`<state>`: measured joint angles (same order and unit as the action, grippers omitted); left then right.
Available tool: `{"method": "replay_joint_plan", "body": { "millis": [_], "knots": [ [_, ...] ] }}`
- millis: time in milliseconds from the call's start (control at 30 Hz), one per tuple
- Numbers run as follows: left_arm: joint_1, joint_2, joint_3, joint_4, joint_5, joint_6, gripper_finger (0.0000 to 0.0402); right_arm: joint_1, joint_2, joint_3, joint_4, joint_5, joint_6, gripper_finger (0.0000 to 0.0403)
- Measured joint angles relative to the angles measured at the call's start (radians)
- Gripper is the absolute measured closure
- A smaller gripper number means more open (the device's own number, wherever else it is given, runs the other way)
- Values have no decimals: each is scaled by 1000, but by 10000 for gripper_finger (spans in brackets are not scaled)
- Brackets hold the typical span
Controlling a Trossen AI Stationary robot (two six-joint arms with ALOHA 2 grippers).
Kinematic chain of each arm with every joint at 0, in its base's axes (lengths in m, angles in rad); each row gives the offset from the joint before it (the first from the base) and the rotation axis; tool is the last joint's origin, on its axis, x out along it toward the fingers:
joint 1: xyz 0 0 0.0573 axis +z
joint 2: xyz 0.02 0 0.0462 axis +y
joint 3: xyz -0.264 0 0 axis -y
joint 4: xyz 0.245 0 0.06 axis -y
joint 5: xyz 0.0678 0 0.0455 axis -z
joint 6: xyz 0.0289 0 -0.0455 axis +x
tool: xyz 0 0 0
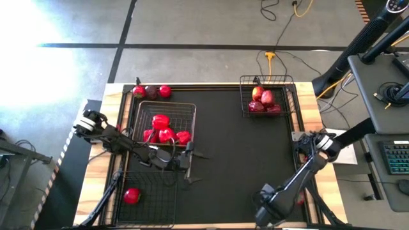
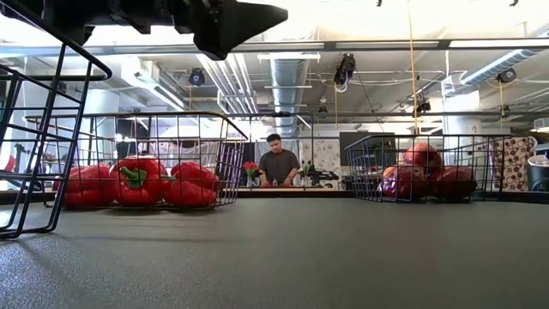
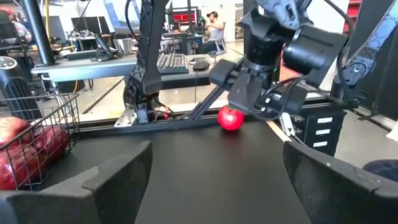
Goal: Sort produce into baskets
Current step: Put the bottom right tomato into the left black basket
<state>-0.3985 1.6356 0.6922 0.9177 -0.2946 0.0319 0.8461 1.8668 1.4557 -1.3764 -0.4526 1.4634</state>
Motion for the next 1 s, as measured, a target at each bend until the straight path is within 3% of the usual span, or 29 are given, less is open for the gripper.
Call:
{"method": "replay_joint_plan", "body": {
  "millis": [167,333,500,633,767,1000],
  "knots": [
    [1,0,0,-1,-7,0,61,-6,1,-114,-27,-57,-105,12],
    [1,0,0,-12,-9,-6,61,-9,1,-227,8,-232,-183,13],
    [-5,0,0,-63,-9,-37,61,-9,1,-325,180,-245,-207,13],
    [-34,0,0,-75,-11,-43,61,-16,1,-387,205,-233,-187,14],
    [-60,0,0,-74,-10,-41,61,-18,1,-397,208,-262,-181,32],
    [-83,0,0,-75,-11,-44,61,-21,1,-365,204,-233,-181,128]
  ]
}}
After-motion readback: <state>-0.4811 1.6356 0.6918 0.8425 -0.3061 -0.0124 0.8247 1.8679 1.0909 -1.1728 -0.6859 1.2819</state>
